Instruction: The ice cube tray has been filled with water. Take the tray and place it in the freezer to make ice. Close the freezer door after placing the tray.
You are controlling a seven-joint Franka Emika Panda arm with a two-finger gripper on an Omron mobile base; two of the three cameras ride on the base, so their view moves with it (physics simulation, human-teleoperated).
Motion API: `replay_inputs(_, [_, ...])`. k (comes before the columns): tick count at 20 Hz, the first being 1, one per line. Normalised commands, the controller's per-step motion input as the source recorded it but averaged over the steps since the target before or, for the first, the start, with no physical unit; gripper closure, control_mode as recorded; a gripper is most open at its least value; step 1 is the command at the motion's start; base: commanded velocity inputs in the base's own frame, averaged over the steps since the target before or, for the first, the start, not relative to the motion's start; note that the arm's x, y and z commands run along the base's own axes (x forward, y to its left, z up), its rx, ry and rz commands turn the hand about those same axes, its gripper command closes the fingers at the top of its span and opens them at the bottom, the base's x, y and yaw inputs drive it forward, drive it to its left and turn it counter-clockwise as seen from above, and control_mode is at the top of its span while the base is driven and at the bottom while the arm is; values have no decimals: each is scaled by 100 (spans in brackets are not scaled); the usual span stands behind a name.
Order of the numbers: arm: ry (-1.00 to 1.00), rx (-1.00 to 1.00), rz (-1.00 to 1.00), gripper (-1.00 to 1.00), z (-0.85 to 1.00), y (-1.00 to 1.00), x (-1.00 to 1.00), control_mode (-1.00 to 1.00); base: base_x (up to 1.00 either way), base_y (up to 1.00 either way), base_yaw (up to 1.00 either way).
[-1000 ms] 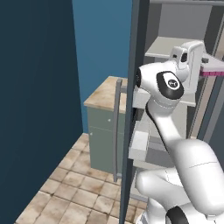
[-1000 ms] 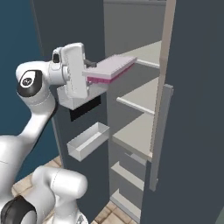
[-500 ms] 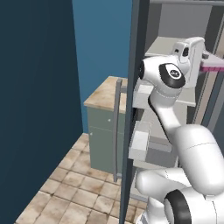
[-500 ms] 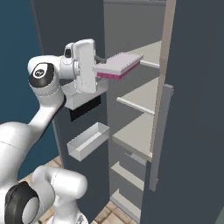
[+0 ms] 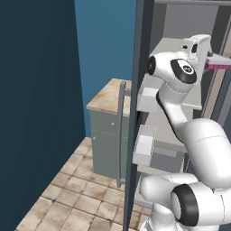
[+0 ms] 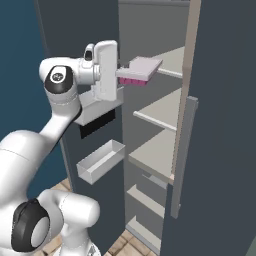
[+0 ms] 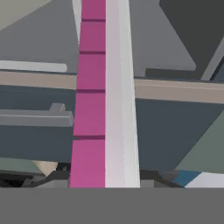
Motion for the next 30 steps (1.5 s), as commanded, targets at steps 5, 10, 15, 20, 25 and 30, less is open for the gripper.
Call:
replay_inputs(5, [0, 2, 13, 100, 0, -17, 18, -100, 0, 0, 0])
replay_inputs(10, [0, 2, 13, 100, 5, -24, 4, -100, 0, 0, 0])
replay_inputs(15, [0, 3, 14, 100, 8, -20, 16, -100, 0, 0, 0])
replay_inputs(20, [0, 1, 13, 100, 0, -2, 32, -100, 0, 0, 0])
replay_inputs(25, [0, 0, 9, 100, 0, 0, 41, -100, 0, 0, 0])
replay_inputs(30, [0, 0, 5, 100, 0, 0, 36, -100, 0, 0, 0])
